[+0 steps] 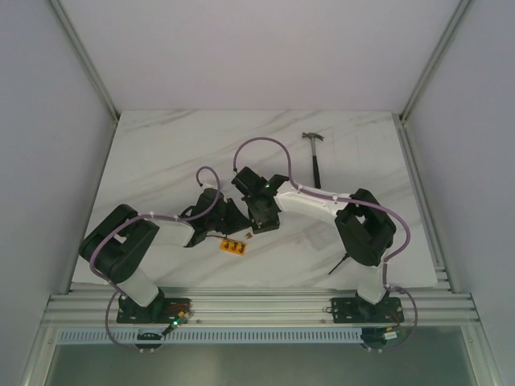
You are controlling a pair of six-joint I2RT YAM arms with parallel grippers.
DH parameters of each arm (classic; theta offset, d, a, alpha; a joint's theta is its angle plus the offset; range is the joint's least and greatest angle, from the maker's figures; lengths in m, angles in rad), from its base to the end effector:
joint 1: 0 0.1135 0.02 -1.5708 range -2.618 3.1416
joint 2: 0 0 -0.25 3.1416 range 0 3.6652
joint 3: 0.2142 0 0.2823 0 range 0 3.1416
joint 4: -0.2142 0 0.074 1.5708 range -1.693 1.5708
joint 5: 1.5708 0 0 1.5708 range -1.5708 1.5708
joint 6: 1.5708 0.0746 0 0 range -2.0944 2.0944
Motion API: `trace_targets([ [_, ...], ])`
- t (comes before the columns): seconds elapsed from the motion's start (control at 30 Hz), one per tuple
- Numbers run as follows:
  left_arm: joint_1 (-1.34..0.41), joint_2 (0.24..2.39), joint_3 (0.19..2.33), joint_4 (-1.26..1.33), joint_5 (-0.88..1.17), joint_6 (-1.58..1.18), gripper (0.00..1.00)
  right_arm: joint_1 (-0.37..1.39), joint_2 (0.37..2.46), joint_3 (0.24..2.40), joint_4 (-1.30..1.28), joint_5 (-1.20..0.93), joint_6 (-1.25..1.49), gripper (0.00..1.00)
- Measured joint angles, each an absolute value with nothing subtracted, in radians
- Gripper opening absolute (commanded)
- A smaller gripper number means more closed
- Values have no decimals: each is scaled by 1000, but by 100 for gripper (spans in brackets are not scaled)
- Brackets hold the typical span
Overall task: Snap on the fuse box
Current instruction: Install the fuse at the fuse box base.
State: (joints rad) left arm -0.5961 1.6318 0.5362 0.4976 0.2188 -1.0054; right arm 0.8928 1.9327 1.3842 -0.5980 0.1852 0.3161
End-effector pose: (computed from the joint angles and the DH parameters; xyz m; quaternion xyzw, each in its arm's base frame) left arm 0.2691 -0.2021 0.0625 -0.1286 0.8708 -0.4008 0.2542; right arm 0.2841 0.3308 0.1204 -0.2581 0.9387 0.0448 0.2239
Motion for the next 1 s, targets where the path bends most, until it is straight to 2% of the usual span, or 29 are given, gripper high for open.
trace_targets([
  [0.07,-596,1632,535,498,219,-1009,30,893,1925,1385,-599,184,316,2],
  [0.17,-596,1632,535,500,219,-1012,30,892,1906,1380,-593,176,324,10],
  [0.27,-596,1632,535,501,219,-1013,30,891,1893,1371,-584,172,344,22],
  [0.37,-596,1632,535,501,219,-1016,30,891,1885,1367,-583,165,373,24],
  [0.77,-597,1632,535,501,219,-1017,30,891,1855,1340,-590,167,429,19],
  [1.0,-597,1633,535,501,220,-1017,30,891,1863,1334,-595,172,439,7],
])
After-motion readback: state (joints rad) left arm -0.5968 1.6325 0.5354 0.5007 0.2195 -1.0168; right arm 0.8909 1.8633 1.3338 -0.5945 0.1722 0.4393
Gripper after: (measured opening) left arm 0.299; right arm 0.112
